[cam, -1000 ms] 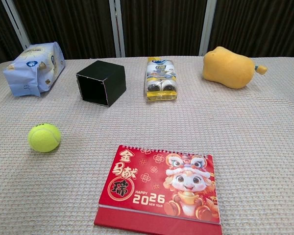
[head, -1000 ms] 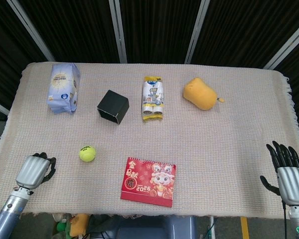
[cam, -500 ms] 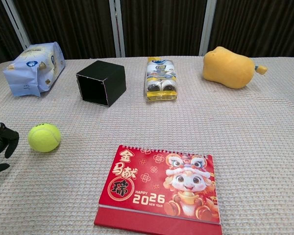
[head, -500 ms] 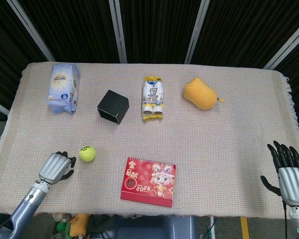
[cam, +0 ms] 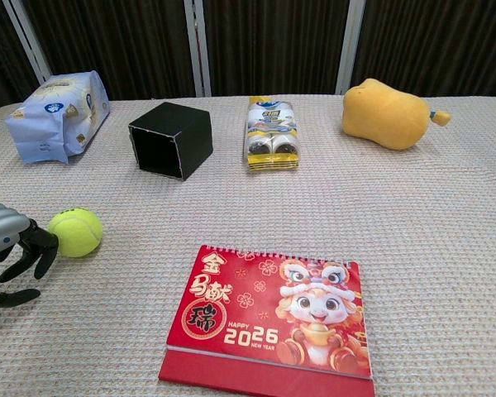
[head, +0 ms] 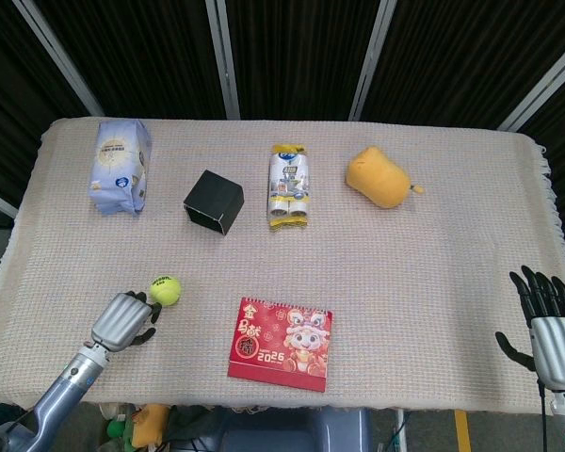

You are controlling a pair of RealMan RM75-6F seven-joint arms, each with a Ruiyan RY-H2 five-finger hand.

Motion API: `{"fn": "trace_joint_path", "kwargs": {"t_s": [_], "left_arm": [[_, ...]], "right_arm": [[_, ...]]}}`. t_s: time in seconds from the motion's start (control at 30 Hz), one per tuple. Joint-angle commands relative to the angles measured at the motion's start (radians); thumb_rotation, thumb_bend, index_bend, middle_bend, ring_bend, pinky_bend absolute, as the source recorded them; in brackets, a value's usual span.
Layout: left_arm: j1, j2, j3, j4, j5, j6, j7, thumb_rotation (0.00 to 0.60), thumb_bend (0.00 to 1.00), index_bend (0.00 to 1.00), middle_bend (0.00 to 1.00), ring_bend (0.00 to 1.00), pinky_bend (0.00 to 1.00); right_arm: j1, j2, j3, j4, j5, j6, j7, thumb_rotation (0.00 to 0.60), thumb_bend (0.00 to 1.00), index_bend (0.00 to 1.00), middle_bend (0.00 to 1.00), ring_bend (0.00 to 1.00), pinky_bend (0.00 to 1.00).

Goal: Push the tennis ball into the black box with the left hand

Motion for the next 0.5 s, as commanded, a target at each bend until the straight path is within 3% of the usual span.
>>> {"fn": "trace_joint_path", "kwargs": {"t_s": [0.03,0.5], "left_arm": [[-0.009,-0.006,-0.009,0.009,-0.015,-0.013,0.003,0.600,0.24,0.57,0.75,0.46,0.56],[-0.059,-0.026,-0.033,0.051,-0.047,-0.056,-0.052,0.600,0.24,0.52,0.69,0.46,0.56]], "right_arm": [[-0.001,0.000,0.001,0.001,0.000,0.002,0.002,0.600,0.29,0.00,0.00,0.00,0.02],[-0.003,0.004,0.003,0.004,-0.002,0.008,0.014,0.600,0.29,0.00,0.00,0.00,0.02]]}}
